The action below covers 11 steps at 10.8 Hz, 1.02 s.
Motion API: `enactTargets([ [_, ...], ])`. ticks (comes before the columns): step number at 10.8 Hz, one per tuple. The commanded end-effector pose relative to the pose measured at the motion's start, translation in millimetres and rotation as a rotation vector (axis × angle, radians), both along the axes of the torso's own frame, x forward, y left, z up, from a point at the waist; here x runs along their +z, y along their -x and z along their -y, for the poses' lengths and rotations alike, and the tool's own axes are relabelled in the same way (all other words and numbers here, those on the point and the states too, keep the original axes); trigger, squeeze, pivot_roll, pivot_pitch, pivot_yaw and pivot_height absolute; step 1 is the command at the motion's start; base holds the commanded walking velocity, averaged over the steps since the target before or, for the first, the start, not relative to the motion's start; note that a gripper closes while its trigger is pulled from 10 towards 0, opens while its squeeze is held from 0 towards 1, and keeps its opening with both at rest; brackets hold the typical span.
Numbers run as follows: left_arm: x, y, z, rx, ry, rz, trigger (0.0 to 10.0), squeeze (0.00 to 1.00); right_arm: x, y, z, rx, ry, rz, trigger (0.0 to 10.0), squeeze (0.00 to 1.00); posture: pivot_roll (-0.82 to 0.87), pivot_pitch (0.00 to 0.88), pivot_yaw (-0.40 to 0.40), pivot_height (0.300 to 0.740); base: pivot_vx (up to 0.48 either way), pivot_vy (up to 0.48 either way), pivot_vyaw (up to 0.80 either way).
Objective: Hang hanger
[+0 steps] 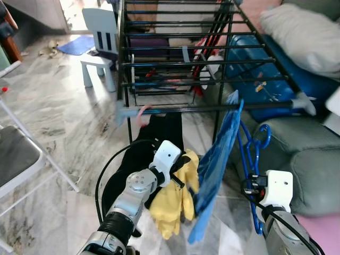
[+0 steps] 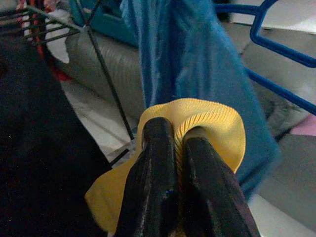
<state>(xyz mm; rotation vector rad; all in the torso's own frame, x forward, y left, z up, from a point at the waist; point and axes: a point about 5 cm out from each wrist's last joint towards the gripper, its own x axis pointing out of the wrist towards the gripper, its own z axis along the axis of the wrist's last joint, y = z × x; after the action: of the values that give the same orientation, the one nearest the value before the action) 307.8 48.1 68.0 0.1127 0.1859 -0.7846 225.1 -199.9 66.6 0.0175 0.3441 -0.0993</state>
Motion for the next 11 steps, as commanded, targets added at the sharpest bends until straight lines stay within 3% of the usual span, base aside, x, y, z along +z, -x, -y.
enactTargets([
  [1, 8.0, -1.9, 5.5, -0.012, -0.001, 0.044, 10.0, 0.00, 3.5, 0.1, 3.5, -0.012, 0.016, 0.006, 10.0, 0.00, 0.00, 0.000, -0.055, 0.740, -0.315, 0.000, 0.00],
  [7, 6.9, -2.0, 3.6, -0.014, -0.009, 0.049, 10.0, 0.00, -1.9, 0.0, 8.2, -0.024, 0.031, -0.039, 10.0, 0.00, 0.00, 0.000, -0.067, 0.740, -0.316, 0.000, 0.00],
  [11, 5.7, -1.5, 0.0, -0.019, -0.023, 0.049, 10.0, 0.00, -5.5, 0.6, 2.4, -0.013, 0.006, -0.054, 10.0, 0.00, 0.00, 0.000, -0.065, 0.740, -0.317, 0.000, 0.00],
])
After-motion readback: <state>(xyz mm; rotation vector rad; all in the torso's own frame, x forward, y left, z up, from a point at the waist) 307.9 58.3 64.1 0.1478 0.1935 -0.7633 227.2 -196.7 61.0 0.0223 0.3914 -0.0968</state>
